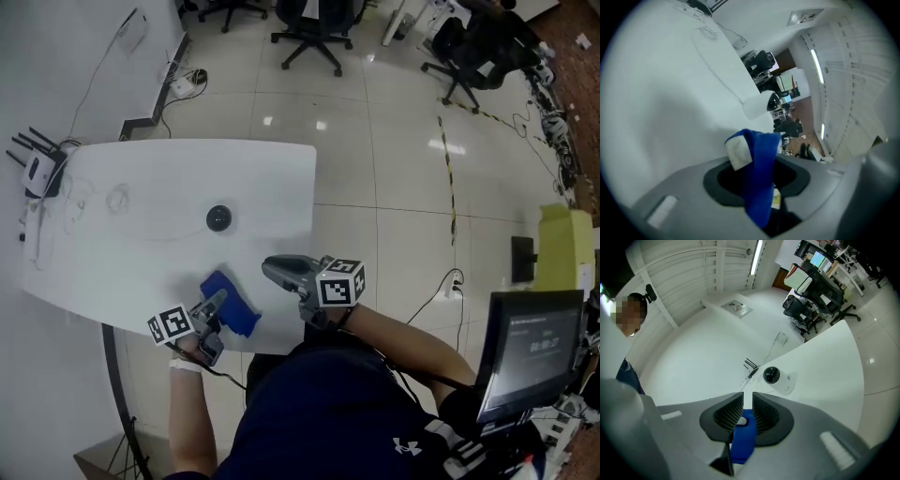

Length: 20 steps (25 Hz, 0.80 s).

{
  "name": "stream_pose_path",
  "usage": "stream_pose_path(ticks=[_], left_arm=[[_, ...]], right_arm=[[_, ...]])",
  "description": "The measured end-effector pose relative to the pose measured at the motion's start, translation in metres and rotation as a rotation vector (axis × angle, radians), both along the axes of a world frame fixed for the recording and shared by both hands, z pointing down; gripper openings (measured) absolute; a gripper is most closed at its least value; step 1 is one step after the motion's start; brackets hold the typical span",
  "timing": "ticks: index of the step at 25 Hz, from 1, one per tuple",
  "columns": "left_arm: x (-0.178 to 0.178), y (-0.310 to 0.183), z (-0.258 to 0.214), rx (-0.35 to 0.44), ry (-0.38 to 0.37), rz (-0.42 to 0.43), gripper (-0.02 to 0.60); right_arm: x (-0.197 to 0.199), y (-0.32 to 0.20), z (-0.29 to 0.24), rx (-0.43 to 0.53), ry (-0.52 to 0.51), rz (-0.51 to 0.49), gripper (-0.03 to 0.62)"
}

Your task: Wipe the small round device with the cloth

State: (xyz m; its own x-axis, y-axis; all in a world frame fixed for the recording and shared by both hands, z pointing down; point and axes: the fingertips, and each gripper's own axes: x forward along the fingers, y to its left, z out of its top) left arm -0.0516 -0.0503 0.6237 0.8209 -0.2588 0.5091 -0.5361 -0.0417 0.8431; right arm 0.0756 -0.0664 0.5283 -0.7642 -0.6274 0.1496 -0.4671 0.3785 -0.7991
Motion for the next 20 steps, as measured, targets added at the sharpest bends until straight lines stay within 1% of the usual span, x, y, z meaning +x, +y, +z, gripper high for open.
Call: stream_pose_path(ticks=[1, 4, 5, 6, 9, 10, 11, 13, 16, 17, 18, 19, 20], left_arm=[[-0.004, -0.003, 0.002, 0.050, -0.051, 0.002, 0.154], [-0.008, -0.014, 0.006, 0.247, -0.263, 0.065, 0.164], [-0.006, -0.014, 0.005, 0.287, -0.311, 0.078, 0.166], [-0.002, -0.009, 0.002, 0.308, -0.332, 0.083, 0.166], [0.012, 0.007, -0.002, 0.322, -0.323, 0.081, 0.166], [0.011, 0.006, -0.001, 0.327, -0.337, 0.079, 0.166], [0.006, 0.004, 0.002, 0.333, -0.371, 0.080, 0.166], [-0.009, -0.003, 0.010, 0.353, -0.484, 0.090, 0.183], [-0.030, -0.020, 0.021, 0.408, -0.662, 0.128, 0.255], [-0.034, -0.025, 0.024, 0.435, -0.720, 0.143, 0.268], [-0.037, -0.028, 0.024, 0.478, -0.786, 0.160, 0.282], [-0.039, -0.030, 0.022, 0.536, -0.857, 0.177, 0.299], [-0.041, -0.030, 0.014, 0.599, -0.918, 0.188, 0.301]], right_arm=[[0.000, 0.005, -0.001, 0.000, -0.003, -0.005, 0.064], [0.003, 0.013, -0.001, 0.002, -0.007, -0.018, 0.064], [0.007, 0.019, -0.003, 0.002, -0.008, -0.019, 0.064], [0.012, 0.027, -0.006, 0.001, -0.009, -0.017, 0.064], [0.022, 0.046, -0.010, -0.004, -0.011, -0.004, 0.064], [0.022, 0.046, -0.009, -0.006, -0.010, -0.003, 0.063], [0.021, 0.044, -0.008, -0.007, -0.007, -0.004, 0.063], [0.016, 0.039, -0.006, -0.009, -0.003, -0.007, 0.063], [0.007, 0.027, 0.000, -0.013, 0.005, -0.011, 0.060], [0.006, 0.024, 0.001, -0.012, 0.010, -0.013, 0.060], [0.006, 0.024, 0.000, -0.009, 0.017, -0.012, 0.058], [0.008, 0.025, -0.001, -0.007, 0.024, -0.007, 0.057], [0.009, 0.025, -0.004, -0.007, 0.030, 0.003, 0.052]])
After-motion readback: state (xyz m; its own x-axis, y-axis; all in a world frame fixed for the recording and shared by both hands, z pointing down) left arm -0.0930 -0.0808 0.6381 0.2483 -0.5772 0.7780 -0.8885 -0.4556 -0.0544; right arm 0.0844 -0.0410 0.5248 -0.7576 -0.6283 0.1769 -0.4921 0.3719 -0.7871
